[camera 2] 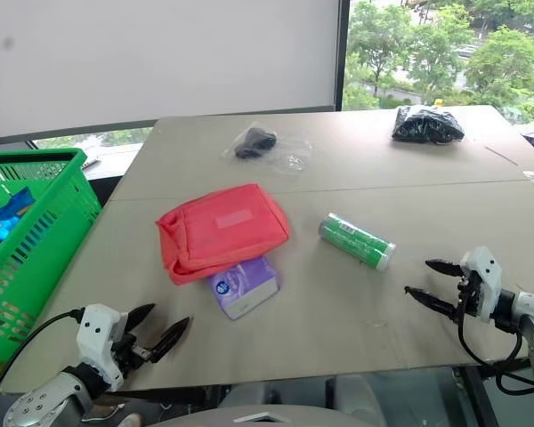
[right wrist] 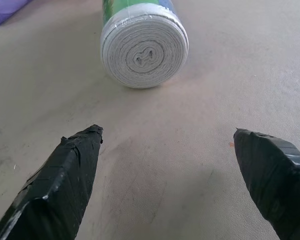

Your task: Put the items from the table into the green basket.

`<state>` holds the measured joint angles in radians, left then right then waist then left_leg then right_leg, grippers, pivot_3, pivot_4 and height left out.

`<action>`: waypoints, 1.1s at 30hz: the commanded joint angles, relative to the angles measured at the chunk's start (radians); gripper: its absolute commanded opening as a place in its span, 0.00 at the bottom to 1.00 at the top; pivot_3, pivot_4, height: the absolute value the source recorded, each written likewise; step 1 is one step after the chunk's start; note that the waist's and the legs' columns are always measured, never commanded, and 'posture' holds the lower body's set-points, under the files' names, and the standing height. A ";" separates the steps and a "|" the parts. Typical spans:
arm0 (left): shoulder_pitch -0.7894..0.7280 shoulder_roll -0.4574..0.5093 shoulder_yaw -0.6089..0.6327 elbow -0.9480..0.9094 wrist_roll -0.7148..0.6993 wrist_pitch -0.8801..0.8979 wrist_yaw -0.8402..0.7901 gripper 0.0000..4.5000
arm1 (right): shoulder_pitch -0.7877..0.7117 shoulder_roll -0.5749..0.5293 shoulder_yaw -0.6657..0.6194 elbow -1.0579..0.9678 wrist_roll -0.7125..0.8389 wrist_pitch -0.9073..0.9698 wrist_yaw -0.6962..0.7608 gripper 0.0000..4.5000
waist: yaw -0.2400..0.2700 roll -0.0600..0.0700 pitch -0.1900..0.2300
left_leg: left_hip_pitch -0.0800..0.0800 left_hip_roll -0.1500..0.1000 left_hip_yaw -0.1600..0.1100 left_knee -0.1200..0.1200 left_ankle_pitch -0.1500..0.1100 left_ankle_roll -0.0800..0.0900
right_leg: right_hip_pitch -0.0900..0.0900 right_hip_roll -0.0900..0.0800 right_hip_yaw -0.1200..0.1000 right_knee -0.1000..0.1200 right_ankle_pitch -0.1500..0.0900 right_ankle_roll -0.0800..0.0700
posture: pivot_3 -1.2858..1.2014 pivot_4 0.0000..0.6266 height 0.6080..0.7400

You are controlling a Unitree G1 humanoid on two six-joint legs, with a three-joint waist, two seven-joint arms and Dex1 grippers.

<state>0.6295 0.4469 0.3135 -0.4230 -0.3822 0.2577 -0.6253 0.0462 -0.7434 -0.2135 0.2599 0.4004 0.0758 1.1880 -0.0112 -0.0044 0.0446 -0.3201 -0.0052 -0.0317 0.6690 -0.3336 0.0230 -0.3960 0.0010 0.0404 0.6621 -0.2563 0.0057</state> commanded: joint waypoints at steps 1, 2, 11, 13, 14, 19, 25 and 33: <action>-0.011 0.011 0.012 -0.027 0.004 -0.027 -0.004 0.98 | -0.015 -0.021 -0.024 -0.002 0.001 -0.022 0.006 1.00 | 0.000 0.000 0.000 | 0.000 0.000 0.000 0.000 0.000 0.000 | 0.000 0.000 0.000 0.000 0.000 0.000 | 0.52 0.03 1.00; -0.016 0.011 0.013 -0.022 0.003 -0.028 -0.004 0.98 | -0.013 -0.021 -0.024 -0.001 -0.001 -0.023 0.006 1.00 | 0.000 0.000 0.000 | 0.000 0.000 0.000 0.000 0.000 0.000 | 0.000 0.000 0.000 0.000 0.000 0.000 | 0.52 0.03 1.00; -0.025 0.007 0.017 -0.011 0.004 -0.033 -0.009 0.98 | -0.021 -0.022 -0.020 -0.023 -0.006 0.010 -0.015 1.00 | -0.001 0.000 0.000 | 0.000 0.000 0.000 0.000 0.000 0.000 | 0.000 0.000 0.000 0.000 0.001 -0.001 | 0.52 0.03 1.00; -0.027 0.004 0.018 -0.010 0.004 -0.029 -0.004 0.98 | -0.024 -0.023 -0.019 -0.024 -0.006 0.021 -0.018 1.00 | 0.000 0.000 0.000 | 0.000 0.000 0.000 0.000 0.000 0.000 | 0.000 0.000 0.000 0.000 0.001 -0.001 | 0.52 0.02 1.00; -0.027 0.003 0.018 -0.010 0.005 -0.028 -0.001 0.98 | -0.025 -0.024 -0.019 -0.024 -0.006 0.024 -0.019 1.00 | 0.000 0.000 0.000 | 0.000 0.000 0.000 0.000 0.000 0.000 | 0.000 0.000 0.000 0.000 0.001 -0.001 | 0.52 0.02 1.00; -0.024 0.004 0.022 -0.006 0.014 -0.044 0.000 0.98 | -0.036 -0.023 -0.030 -0.020 -0.033 -0.019 -0.045 1.00 | 0.000 0.000 0.000 | 0.000 0.000 0.000 0.000 0.000 0.000 | 0.000 0.000 0.000 0.000 0.001 -0.001 | 0.52 0.03 1.00; 0.002 0.028 0.075 -0.043 -0.058 -0.080 -0.075 0.98 | -0.063 -0.064 -0.035 -0.164 -0.017 -0.028 -0.042 1.00 | -0.001 0.001 0.000 | 0.000 0.000 0.000 0.000 0.000 0.000 | 0.000 0.000 0.000 0.000 0.001 -0.001 | 0.51 0.03 1.00; 0.060 0.159 0.223 -0.194 -0.413 0.023 -0.312 0.98 | -0.288 -0.019 0.210 -0.394 -0.151 -0.048 -0.067 1.00 | -0.007 -0.002 0.003 | 0.007 0.002 0.001 0.000 0.000 0.000 | 0.000 0.001 0.000 0.001 -0.002 0.003 | 0.52 0.03 1.00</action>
<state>0.6864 0.5852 0.4940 -0.5654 -0.7312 0.2628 -0.9009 -0.2098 -0.7827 -0.0787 -0.1156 0.3196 0.0855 1.1297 -0.0178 -0.0064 0.0477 -0.3136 -0.0029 -0.0306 0.6689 -0.3336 0.0229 -0.3956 0.0025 0.0400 0.6624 -0.2580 0.0083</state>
